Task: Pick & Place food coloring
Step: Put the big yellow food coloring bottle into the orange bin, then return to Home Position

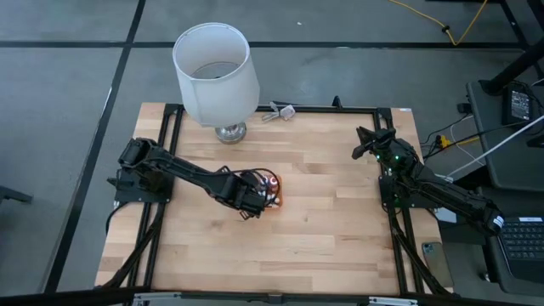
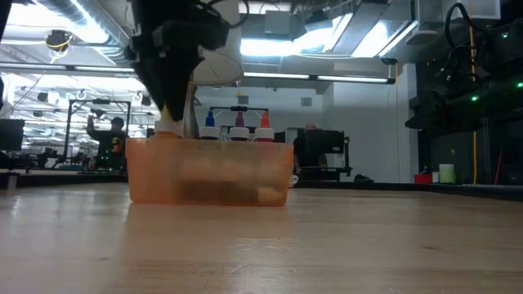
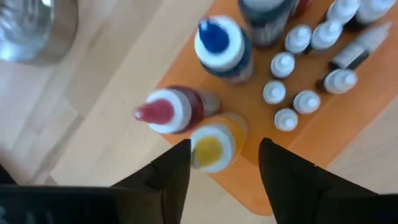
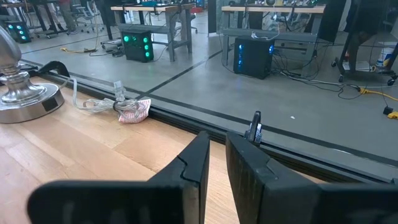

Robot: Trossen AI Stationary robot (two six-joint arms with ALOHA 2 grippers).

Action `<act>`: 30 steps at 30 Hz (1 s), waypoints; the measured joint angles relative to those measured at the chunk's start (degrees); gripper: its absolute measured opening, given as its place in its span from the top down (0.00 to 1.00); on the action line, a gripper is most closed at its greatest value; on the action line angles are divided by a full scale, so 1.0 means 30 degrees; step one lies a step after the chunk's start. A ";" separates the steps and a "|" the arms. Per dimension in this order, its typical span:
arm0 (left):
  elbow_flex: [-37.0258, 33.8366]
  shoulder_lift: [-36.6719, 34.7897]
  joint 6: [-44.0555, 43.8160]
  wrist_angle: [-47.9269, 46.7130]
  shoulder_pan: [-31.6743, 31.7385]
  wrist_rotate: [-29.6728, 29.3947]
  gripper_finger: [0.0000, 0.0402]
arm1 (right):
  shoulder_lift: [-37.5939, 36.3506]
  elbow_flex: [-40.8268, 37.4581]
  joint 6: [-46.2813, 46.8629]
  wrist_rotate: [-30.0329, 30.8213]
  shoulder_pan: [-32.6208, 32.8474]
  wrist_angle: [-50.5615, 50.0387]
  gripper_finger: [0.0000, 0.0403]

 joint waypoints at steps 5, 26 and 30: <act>0.0030 -0.1161 0.1027 0.0012 -0.0015 -0.0639 0.47 | -0.0004 -0.0006 0.0000 -0.0003 0.0007 0.0000 0.86; -0.6202 -1.1156 1.0329 0.5405 -0.0408 0.1933 0.04 | -0.0001 0.0000 0.0000 -0.0003 0.0003 0.0000 0.86; -0.9199 -1.3828 1.0324 0.7537 -0.0270 0.1806 0.04 | -0.0001 -0.0001 0.0000 -0.0003 0.0003 -0.0003 0.86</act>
